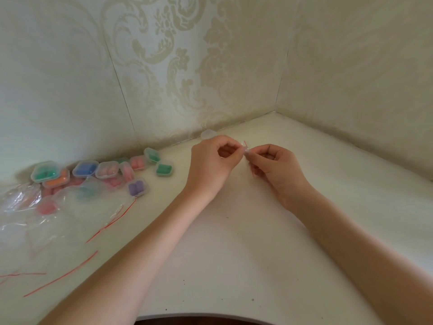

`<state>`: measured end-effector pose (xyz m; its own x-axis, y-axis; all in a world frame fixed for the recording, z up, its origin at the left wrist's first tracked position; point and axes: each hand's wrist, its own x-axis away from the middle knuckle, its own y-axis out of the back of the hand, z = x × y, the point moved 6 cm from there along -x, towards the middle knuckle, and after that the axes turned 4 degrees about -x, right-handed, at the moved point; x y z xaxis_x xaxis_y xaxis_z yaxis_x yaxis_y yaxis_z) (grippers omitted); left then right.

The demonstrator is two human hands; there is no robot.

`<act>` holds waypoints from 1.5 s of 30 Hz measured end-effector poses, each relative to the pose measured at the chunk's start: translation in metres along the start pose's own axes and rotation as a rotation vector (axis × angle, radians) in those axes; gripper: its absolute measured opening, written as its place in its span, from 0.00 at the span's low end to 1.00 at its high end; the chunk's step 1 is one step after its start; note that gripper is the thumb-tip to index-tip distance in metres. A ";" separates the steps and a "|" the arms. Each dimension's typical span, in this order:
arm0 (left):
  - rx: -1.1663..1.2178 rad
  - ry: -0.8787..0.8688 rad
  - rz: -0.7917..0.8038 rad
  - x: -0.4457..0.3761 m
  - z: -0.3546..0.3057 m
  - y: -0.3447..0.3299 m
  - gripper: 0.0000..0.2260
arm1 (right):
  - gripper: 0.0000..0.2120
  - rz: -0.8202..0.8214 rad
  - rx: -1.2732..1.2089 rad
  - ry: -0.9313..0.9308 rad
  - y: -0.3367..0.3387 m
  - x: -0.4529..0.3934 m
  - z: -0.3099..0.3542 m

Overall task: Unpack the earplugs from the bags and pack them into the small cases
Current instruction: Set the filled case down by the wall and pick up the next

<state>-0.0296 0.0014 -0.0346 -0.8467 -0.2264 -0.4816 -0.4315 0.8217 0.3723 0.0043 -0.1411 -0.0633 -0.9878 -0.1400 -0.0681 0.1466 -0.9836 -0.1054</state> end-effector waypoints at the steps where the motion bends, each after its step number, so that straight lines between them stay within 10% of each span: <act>1: 0.040 0.043 0.030 0.001 0.000 -0.003 0.02 | 0.04 0.007 -0.004 0.003 0.000 0.001 0.000; 15: 0.476 0.437 0.227 0.001 0.021 -0.010 0.07 | 0.07 0.115 0.078 0.025 -0.003 0.002 0.006; 34: -0.546 -0.050 0.342 0.007 -0.011 -0.025 0.10 | 0.10 -0.029 0.858 0.538 -0.021 0.022 0.038; 45: -0.470 -0.161 0.202 0.011 -0.022 -0.015 0.13 | 0.13 0.097 1.140 0.793 -0.025 0.023 0.036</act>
<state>-0.0391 -0.0251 -0.0280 -0.8849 0.0251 -0.4652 -0.3890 0.5096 0.7674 -0.0236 -0.1235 -0.0268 -0.6274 -0.4879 -0.6069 -0.2895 -0.5774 0.7634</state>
